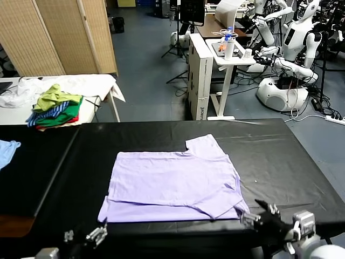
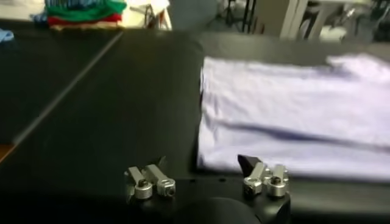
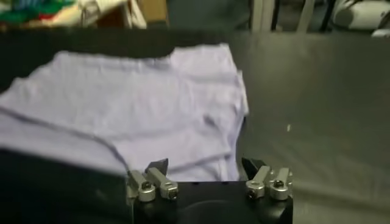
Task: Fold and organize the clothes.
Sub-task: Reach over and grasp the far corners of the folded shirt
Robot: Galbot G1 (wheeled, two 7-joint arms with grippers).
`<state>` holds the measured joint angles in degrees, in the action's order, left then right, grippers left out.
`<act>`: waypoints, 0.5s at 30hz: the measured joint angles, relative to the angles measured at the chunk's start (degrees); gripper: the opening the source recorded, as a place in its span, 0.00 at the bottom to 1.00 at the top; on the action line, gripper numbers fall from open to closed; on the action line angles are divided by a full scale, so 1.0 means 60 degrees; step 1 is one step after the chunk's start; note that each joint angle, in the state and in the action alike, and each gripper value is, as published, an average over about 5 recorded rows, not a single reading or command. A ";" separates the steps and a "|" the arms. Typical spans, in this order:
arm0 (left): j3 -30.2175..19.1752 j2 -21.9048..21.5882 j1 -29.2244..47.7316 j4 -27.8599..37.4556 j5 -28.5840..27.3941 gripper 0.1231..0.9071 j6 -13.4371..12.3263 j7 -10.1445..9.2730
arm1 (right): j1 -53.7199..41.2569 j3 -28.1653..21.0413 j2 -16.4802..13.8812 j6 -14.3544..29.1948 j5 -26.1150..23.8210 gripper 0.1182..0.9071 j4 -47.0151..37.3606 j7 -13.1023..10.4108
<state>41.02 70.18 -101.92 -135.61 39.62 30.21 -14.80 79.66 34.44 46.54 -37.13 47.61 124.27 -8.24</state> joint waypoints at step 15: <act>-0.1655 -0.1920 0.5666 0.4125 0.2217 1.00 0.0930 0.0209 | -0.6100 -0.4286 0.1103 -0.0339 -0.0315 1.00 -0.4836 -0.0175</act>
<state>31.09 58.66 -67.93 -110.86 52.93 35.79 -13.54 43.06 8.72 53.16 -39.17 45.72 95.25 -9.29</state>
